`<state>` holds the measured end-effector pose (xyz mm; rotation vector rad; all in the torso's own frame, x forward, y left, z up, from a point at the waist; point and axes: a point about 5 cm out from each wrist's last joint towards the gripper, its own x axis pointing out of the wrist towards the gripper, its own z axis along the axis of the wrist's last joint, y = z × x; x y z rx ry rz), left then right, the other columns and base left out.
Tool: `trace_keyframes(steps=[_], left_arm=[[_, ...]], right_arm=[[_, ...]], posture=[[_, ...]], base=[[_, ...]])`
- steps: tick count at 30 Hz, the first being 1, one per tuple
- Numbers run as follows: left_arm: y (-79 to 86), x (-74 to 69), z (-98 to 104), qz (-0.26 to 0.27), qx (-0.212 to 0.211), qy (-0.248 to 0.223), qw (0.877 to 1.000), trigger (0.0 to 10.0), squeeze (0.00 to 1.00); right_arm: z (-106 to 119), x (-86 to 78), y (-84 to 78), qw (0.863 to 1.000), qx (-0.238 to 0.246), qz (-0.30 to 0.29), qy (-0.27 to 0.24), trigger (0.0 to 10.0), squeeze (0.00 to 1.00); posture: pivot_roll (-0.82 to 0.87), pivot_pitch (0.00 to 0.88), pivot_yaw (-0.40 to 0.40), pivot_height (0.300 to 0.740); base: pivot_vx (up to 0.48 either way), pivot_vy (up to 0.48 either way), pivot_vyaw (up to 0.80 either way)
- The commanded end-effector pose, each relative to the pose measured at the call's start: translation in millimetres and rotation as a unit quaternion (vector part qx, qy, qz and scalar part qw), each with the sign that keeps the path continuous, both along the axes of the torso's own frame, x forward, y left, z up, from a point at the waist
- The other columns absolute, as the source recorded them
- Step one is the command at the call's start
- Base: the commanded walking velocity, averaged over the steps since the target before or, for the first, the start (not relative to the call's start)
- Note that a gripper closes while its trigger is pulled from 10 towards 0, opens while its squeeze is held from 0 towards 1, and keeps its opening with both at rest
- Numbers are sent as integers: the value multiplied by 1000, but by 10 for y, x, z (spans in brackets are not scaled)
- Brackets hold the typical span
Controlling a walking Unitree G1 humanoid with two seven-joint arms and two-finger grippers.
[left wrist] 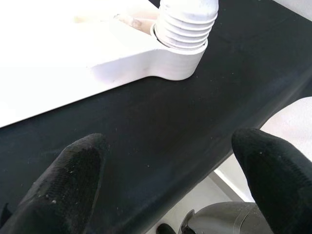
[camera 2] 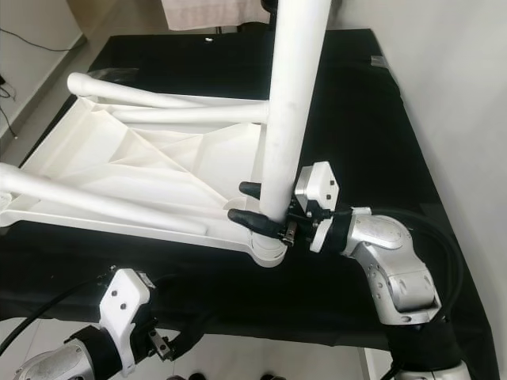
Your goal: Building children table
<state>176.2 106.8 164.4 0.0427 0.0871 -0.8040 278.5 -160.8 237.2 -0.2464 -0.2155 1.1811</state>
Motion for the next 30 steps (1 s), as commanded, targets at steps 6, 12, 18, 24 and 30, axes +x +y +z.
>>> trace_keyframes(steps=[6,12,18,24,30], left_arm=[[12,-36,-40,-1,7,6,1000,10000,0],[-7,-86,-42,-7,6,11,1000,10000,0],[-13,-122,-37,-8,4,14,1000,10000,0],[-15,-169,-24,-9,0,21,1000,10000,0],[-21,-185,-21,-11,-3,24,1000,10000,0]], right_arm=[[-245,-84,139,995,-43,78,54,10000,0],[-247,-79,212,977,-93,178,71,10000,0],[-232,-30,241,967,-116,212,74,10000,0],[-246,0,287,959,-129,239,81,10000,0],[-330,46,343,972,-115,188,81,10000,0]], posture=[[-26,274,27,740],[-16,281,25,740],[-10,295,25,740],[-10,316,29,740],[-13,324,26,740]], base=[[0,0,0],[0,0,0],[0,0,0],[0,0,0],[0,0,0]])
